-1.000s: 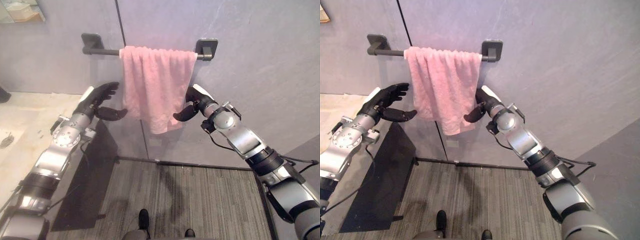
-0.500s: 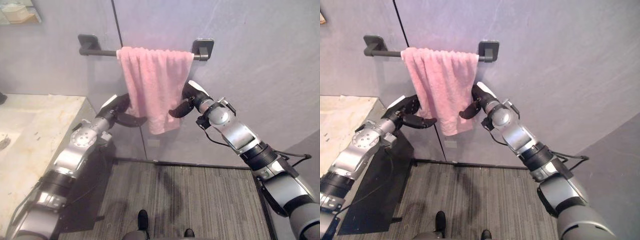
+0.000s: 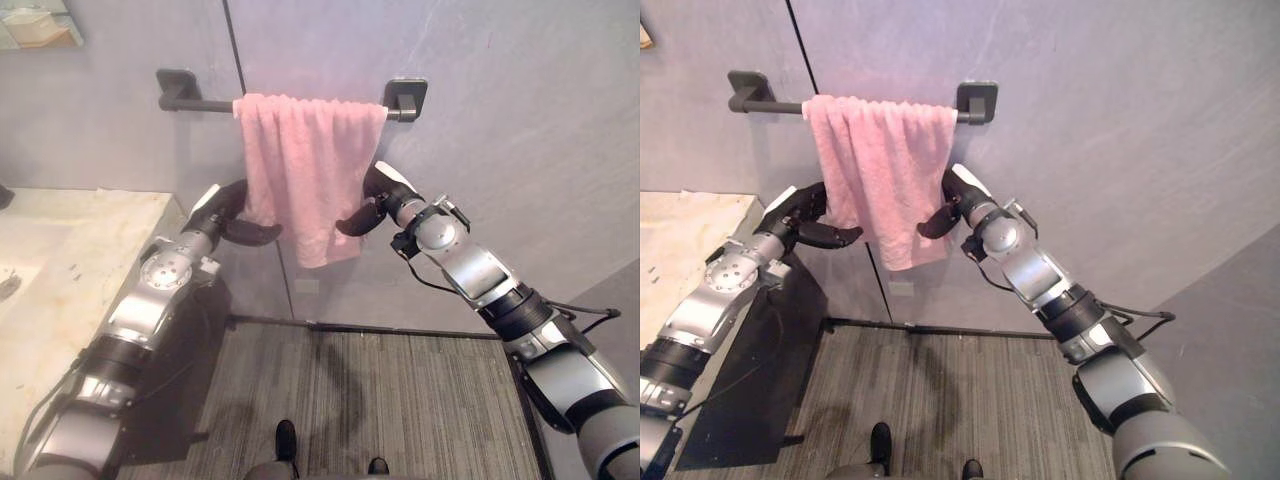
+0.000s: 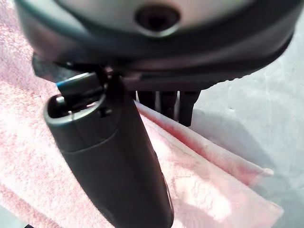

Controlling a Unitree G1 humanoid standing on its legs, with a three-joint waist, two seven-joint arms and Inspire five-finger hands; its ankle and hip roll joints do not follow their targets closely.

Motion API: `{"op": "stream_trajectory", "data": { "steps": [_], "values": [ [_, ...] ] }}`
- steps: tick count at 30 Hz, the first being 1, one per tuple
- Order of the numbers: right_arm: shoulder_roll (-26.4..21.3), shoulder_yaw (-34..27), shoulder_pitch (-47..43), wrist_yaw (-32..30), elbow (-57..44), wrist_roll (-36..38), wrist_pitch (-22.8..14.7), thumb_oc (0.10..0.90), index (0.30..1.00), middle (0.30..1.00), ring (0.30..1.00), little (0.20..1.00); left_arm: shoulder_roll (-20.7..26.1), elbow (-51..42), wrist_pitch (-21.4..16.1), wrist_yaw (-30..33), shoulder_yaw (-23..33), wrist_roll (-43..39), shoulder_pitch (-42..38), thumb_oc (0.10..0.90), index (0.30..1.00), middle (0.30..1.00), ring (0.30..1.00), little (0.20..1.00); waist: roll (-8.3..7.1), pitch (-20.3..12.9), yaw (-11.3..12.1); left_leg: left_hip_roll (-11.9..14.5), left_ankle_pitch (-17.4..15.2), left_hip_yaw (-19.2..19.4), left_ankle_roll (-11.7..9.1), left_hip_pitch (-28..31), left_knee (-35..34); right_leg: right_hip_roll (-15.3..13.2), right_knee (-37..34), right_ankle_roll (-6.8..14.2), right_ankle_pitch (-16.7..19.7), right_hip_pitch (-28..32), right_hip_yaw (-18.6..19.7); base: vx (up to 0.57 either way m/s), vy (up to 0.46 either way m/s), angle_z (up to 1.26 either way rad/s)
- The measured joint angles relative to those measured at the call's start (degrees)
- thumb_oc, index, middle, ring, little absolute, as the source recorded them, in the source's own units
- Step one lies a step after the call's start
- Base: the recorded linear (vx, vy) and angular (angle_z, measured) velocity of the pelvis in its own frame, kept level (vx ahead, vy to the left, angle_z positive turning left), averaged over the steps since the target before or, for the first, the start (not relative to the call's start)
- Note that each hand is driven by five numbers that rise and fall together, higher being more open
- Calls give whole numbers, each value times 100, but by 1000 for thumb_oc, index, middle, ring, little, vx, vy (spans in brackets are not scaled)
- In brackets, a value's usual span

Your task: Organize the bathroom.

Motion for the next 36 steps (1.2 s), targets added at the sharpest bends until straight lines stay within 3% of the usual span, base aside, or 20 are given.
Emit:
{"op": "stream_trajectory", "data": {
  "steps": [6, 7, 8, 9, 10, 11, 29, 36],
  "values": [
    [0, 0, 0, 0, 1, -5, 34, 800, 900, 900, 900, 900, 0, 0, 115, 5, 0, -8, -2, 800, 900, 900, 900, 900, 1, 0, 9, 0, 6, -15, 3, 1, 0, 2, 0, 0, 0, 7, -18, 0, 0, 0],
    [0, 0, 0, 0, 1, -5, 40, 776, 865, 865, 865, 865, 0, -1, 121, 4, 0, -9, -3, 756, 834, 834, 834, 834, 1, 0, 10, 0, 6, -15, 3, 1, 0, 1, 0, 0, 0, 8, -19, 0, 0, 0],
    [0, 0, 0, 1, 1, -5, 44, 538, 507, 507, 507, 507, -1, -1, 133, 2, 0, -8, -5, 565, 547, 547, 547, 547, 1, -1, 10, -1, 6, -15, 3, 1, 0, 1, 0, 0, 0, 9, -20, 0, 0, 0],
    [0, 0, -1, 1, 1, -5, 46, 515, 472, 472, 472, 472, 0, -1, 153, -8, 0, -9, -7, 543, 514, 514, 514, 514, 1, -1, 10, -1, 6, -14, 3, 1, 0, 1, 0, 0, 0, 9, -20, 0, 0, 0],
    [0, 0, -1, 2, 1, -5, 48, 400, 300, 300, 300, 300, -1, -1, 180, -29, 0, -8, -7, 493, 439, 439, 439, 439, 1, -1, 9, -1, 6, -14, 3, 1, 0, 1, 0, 0, 0, 10, -21, 0, 0, 0],
    [0, 0, -1, 2, 1, -5, 49, 400, 300, 300, 300, 300, -1, -1, 215, -59, 0, -7, -7, 400, 300, 300, 300, 300, 1, -1, 9, -1, 6, -13, 3, 1, 0, 1, 0, 0, 0, 10, -21, 0, 0, 0],
    [37, -1, -32, 50, 2, -46, 88, 400, 300, 300, 300, 300, -7, -2, 374, -214, 0, -11, -180, 400, 300, 300, 300, 300, 4, -2, -74, -3, 7, -4, 5, 1, 0, -1, 0, 0, 0, 10, -23, 0, 0, 0],
    [43, -1, -37, 55, 62, -60, 91, 400, 300, 300, 300, 300, -252, 280, 453, 917, 55, -355, -184, 400, 300, 300, 300, 300, 15, -8, -64, -2, 7, -8, 4, 7, 1, 1, 0, 0, 0, 19, -31, 0, 0, 0]
  ]
}}
